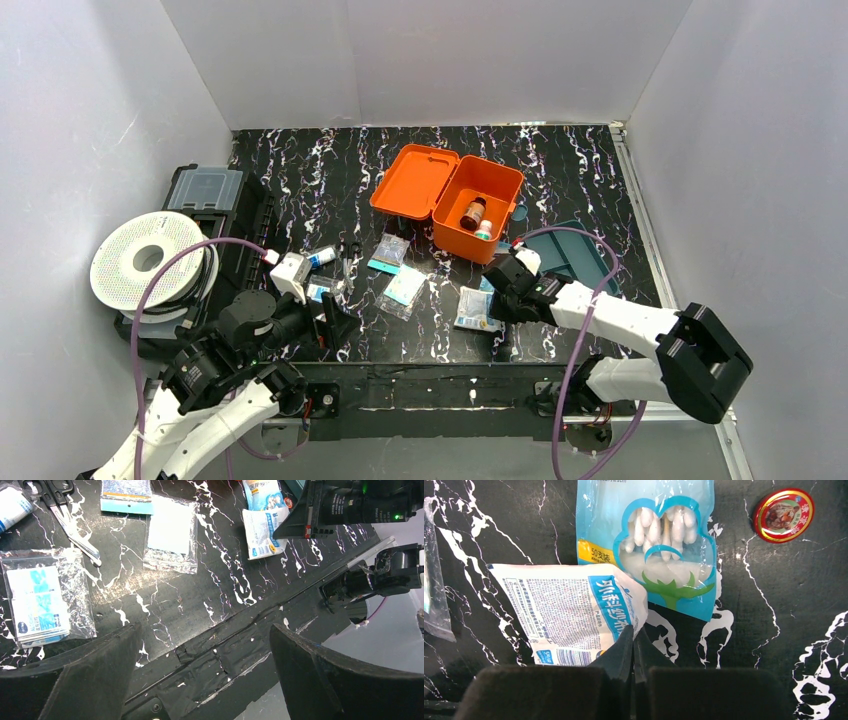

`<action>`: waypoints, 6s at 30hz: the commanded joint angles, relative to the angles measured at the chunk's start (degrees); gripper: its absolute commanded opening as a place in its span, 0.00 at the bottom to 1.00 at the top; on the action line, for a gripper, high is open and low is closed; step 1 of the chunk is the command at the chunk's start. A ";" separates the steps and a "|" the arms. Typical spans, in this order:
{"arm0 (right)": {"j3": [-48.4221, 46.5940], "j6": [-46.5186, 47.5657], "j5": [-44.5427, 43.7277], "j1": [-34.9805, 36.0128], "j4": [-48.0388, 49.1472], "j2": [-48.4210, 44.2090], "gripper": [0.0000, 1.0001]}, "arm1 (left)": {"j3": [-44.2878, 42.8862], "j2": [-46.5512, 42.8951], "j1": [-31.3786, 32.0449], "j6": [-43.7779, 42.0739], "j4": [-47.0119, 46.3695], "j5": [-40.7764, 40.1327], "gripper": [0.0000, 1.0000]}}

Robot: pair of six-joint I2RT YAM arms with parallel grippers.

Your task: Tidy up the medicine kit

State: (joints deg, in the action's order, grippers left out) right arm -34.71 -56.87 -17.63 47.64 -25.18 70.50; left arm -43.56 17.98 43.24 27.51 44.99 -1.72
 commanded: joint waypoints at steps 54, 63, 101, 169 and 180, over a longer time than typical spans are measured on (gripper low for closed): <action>-49.13 13.73 12.51 -20.06 -3.82 23.31 0.01 | 1.02 -2.13 0.03 -0.79 -1.84 1.72 1.00; -53.46 13.19 21.04 -20.22 -6.67 33.56 0.01 | 1.02 -1.73 0.04 -0.77 -1.86 1.72 1.00; -24.51 16.33 5.51 -20.20 -11.20 -5.55 0.76 | 1.04 -0.29 0.00 -0.70 -1.84 1.69 1.00; -15.85 15.26 -3.10 -23.20 -15.22 -13.94 0.01 | 1.03 -1.37 0.05 -0.61 -1.83 1.76 0.99; -29.01 15.54 -0.69 -23.20 -15.96 -13.06 0.01 | 1.13 -2.86 0.04 -0.69 -2.00 3.71 1.00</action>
State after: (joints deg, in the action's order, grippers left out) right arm -58.50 -41.82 -18.49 24.71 -41.60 55.72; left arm -42.76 15.95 43.24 27.46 43.70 1.15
